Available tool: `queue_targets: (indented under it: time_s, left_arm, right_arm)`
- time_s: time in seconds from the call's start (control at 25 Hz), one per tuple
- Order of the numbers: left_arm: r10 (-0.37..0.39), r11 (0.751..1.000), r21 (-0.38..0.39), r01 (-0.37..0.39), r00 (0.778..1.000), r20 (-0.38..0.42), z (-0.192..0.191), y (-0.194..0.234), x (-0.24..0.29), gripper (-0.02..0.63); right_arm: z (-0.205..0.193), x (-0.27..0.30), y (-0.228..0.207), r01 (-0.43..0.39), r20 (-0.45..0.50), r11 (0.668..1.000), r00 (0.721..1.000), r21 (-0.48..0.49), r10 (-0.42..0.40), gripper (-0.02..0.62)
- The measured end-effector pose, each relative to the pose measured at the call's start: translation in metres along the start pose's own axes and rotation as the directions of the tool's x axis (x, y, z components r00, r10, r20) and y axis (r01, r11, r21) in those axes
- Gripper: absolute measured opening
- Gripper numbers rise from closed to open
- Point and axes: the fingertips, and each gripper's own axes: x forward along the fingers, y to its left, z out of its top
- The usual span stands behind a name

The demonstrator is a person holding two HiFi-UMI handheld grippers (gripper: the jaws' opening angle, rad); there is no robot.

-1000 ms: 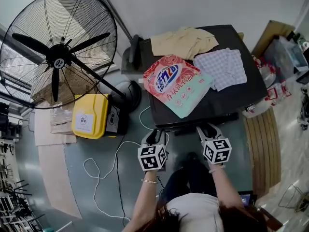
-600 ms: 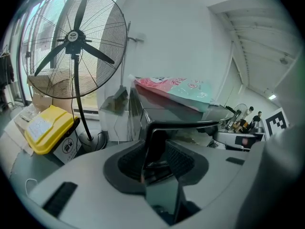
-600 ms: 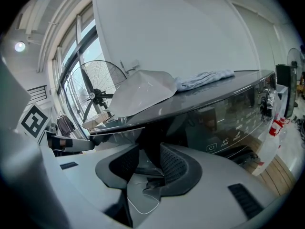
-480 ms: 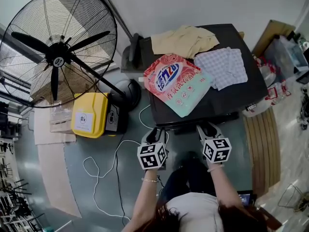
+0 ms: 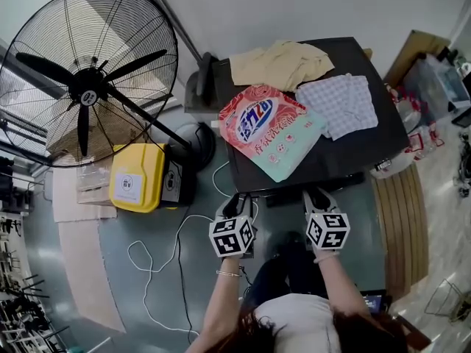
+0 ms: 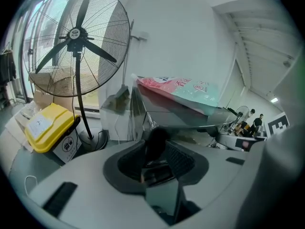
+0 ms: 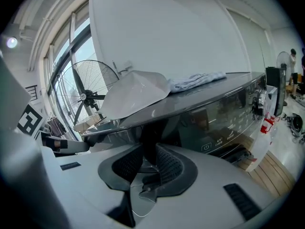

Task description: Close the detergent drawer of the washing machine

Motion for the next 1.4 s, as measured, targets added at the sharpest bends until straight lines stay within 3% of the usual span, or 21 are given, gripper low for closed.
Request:
queue_targets:
  time_s: [0.4, 0.92, 1.2, 1.4]
  left_arm:
    - [-0.011, 0.999, -0.033, 0.011, 1.000, 0.021, 0.001, 0.000, -0.005, 0.117]
    - [-0.015, 1.000, -0.008, 0.015, 0.998, 0.059, 0.013, -0.005, -0.030, 0.097]
    - [-0.033, 0.999, 0.014, 0.032, 0.996, 0.086, 0.017, -0.011, -0.048, 0.066]
    - [-0.088, 0.995, 0.055, 0.081, 0.989, 0.122, 0.029, -0.024, -0.065, 0.047]
  right_arm:
    - [0.000, -0.001, -0.003, -0.030, -0.016, 0.999, 0.999, 0.031, 0.030, 0.084]
    - [-0.003, -0.006, 0.001, -0.087, -0.024, 0.993, 0.996, 0.078, 0.090, 0.084]
    - [0.015, -0.018, 0.017, -0.128, 0.023, 0.992, 0.991, -0.016, 0.128, 0.081]
    - [0.037, -0.034, 0.037, -0.171, 0.062, 0.979, 0.982, -0.108, 0.178, 0.060]
